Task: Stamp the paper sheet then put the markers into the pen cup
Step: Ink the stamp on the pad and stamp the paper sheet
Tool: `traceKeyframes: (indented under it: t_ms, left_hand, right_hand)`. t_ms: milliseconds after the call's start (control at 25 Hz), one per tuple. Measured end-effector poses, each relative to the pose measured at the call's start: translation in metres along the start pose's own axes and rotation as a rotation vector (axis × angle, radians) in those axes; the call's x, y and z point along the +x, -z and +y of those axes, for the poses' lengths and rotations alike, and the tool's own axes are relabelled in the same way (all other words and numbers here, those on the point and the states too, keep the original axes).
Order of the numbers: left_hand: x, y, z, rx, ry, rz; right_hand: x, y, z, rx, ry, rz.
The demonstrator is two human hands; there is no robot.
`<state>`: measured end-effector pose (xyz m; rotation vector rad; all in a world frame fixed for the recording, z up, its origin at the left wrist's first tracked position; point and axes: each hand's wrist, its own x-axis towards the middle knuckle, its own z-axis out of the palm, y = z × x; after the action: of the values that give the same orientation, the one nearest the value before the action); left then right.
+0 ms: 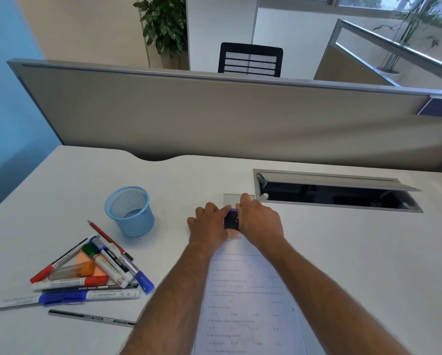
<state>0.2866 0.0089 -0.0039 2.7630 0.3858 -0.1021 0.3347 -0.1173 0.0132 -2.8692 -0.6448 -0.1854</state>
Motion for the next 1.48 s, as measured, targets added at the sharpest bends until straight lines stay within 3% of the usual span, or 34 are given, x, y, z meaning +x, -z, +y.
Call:
traceKeyframes:
  t_ms: [560,720,1080,1480]
  left_hand:
    - [-0.001,-0.003,-0.002,0.065,-0.028,0.008]
    - [-0.007,0.000,-0.002,-0.027,-0.028,0.032]
    - [-0.070,-0.002,-0.002,-0.122,-0.197,0.133]
    - [-0.151,-0.020,-0.003,-0.145,-0.237,0.047]
  right_hand:
    - [-0.007,0.005,0.006,0.016,0.054,0.023]
    - [-0.015,0.016,0.006,0.060,0.030,0.070]
    - [-0.067,0.046,-0.002,0.179,-0.046,0.076]
    - [-0.156,0.060,-0.005,0.224,-0.114,0.023]
